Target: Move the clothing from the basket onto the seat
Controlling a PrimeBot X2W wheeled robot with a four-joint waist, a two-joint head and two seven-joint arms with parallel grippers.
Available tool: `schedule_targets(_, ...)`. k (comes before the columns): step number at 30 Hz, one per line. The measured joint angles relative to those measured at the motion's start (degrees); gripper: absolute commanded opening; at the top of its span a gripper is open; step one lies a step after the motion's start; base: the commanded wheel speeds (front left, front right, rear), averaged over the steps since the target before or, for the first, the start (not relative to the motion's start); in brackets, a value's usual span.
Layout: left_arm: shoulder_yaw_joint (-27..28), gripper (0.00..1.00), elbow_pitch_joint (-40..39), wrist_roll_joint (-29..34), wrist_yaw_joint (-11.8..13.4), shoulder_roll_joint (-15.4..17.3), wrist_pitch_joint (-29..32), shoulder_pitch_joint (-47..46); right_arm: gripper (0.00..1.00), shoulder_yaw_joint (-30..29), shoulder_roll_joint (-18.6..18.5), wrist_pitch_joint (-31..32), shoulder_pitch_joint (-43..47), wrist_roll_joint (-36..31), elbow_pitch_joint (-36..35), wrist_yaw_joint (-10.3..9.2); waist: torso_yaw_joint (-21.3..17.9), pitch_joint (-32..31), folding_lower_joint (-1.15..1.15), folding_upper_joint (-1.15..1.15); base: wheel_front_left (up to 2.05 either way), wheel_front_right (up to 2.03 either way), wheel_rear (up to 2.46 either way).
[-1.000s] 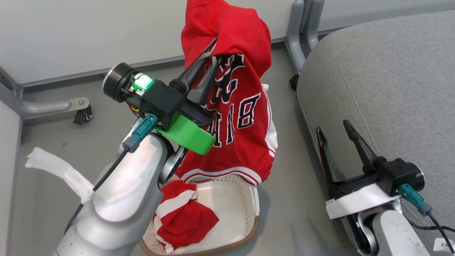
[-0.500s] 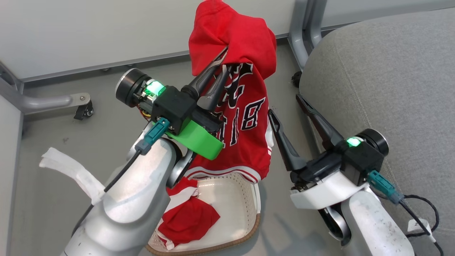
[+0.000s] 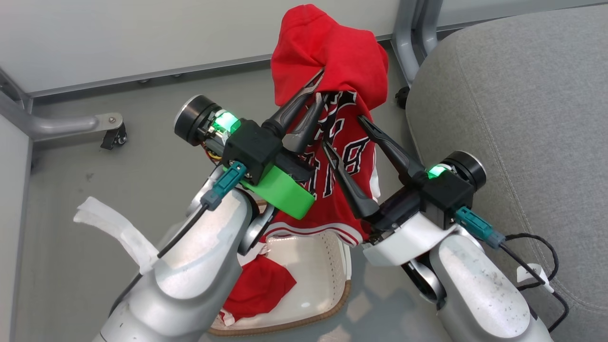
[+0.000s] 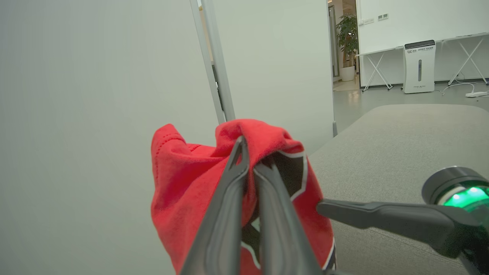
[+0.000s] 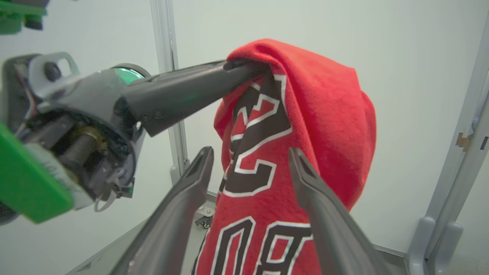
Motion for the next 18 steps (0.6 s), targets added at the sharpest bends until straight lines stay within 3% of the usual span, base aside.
schedule_targets(9,-1.29,0.0,-0.75,-0.22,0.77,-1.23,-0.45,-0.04,1.0,-3.82,-0.03,0.0,-1.53,-3.8,4.43,0.0,0.84,0.46,0.0,0.0,0.0,0.0,0.0)
schedule_targets(18,-4.2,0.0,-2.79,-2.26,1.01,-2.41,-0.48,1.25,1.0,-3.3,0.0,0.0,-2.97,-2.13,9.16,0.0,1.24,0.85,0.0,0.0,0.0,0.0,0.0)
